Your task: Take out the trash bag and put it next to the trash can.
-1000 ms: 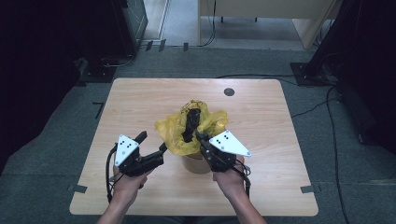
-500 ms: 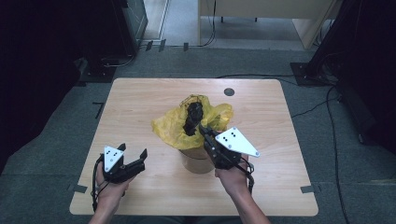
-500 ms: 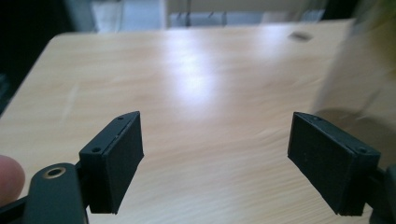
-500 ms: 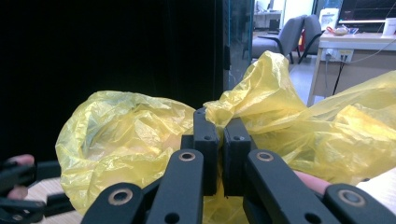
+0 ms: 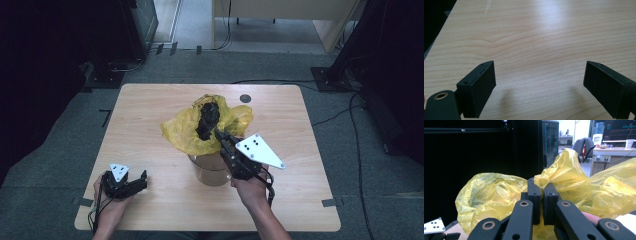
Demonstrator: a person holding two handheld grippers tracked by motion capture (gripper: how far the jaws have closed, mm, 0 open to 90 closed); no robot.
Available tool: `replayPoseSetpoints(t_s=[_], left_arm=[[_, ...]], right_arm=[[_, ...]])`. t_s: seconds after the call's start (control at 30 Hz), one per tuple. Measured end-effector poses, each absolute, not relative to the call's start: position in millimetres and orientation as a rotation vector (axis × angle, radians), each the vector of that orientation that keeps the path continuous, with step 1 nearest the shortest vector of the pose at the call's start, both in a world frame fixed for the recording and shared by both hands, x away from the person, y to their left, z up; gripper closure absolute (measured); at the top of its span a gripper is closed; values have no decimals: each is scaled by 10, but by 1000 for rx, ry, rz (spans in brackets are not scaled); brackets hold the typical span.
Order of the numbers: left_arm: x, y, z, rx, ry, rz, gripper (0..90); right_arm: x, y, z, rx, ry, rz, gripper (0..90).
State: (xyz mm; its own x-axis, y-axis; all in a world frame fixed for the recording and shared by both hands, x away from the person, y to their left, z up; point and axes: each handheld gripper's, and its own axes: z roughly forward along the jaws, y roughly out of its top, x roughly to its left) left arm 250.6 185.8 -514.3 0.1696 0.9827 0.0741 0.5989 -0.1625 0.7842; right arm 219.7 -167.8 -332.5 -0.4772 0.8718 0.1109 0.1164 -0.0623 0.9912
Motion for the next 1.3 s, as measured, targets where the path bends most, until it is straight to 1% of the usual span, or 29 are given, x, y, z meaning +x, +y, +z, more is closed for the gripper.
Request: replayPoseSetpoints(t_s=[0.13, 0.33, 0.7, 0.87, 1.07, 1.3], left_arm=[[2549, 1873, -5173, 1856, 1559, 759, 100], [2573, 1889, -5182, 1848, 1590, 696, 100], [2597, 1886, -5184, 1848, 1586, 691, 101], [2599, 1885, -5184, 1849, 1585, 691, 101], [2604, 1879, -5183, 1850, 1585, 689, 103], [2604, 1879, -5183, 1849, 1584, 688, 102]], right_arm=[[2180, -1714, -3270, 1061, 1581, 1610, 878], [2173, -1792, -3169, 1051, 1540, 1615, 878], [2167, -2036, -2968, 1062, 1434, 1614, 878], [2199, -2171, -2940, 1075, 1389, 1585, 878], [2301, -2386, -3038, 1142, 1326, 1536, 878], [2532, -2569, -3366, 1228, 1287, 1437, 877]])
